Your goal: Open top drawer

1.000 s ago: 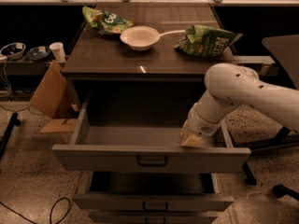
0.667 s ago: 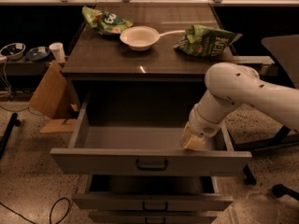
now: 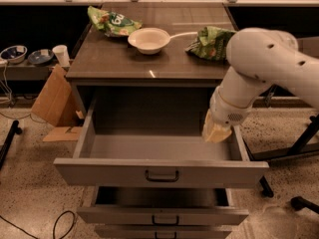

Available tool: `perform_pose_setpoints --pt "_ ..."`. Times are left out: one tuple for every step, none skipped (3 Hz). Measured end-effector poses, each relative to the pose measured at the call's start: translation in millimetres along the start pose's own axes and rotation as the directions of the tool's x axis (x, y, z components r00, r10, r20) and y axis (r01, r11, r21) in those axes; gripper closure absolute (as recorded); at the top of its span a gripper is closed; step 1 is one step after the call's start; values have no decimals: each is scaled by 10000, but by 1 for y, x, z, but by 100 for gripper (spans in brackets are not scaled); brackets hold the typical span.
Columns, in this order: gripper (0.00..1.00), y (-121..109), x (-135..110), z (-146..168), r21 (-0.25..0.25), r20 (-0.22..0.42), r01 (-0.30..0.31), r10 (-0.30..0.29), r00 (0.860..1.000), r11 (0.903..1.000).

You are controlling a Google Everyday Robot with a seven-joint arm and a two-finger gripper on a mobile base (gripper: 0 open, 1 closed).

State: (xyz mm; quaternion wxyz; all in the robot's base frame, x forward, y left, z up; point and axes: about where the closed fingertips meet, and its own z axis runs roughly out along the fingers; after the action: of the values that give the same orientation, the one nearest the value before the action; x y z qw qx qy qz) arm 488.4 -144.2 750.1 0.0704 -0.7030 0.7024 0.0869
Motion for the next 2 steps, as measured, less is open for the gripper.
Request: perform_pose_setpoints --pt "100 -11 -9 -43 1023 86 -498 491 9988 9935" --pt "100 -24 -21 -69 1749 339 -1017 973 9947 9793"
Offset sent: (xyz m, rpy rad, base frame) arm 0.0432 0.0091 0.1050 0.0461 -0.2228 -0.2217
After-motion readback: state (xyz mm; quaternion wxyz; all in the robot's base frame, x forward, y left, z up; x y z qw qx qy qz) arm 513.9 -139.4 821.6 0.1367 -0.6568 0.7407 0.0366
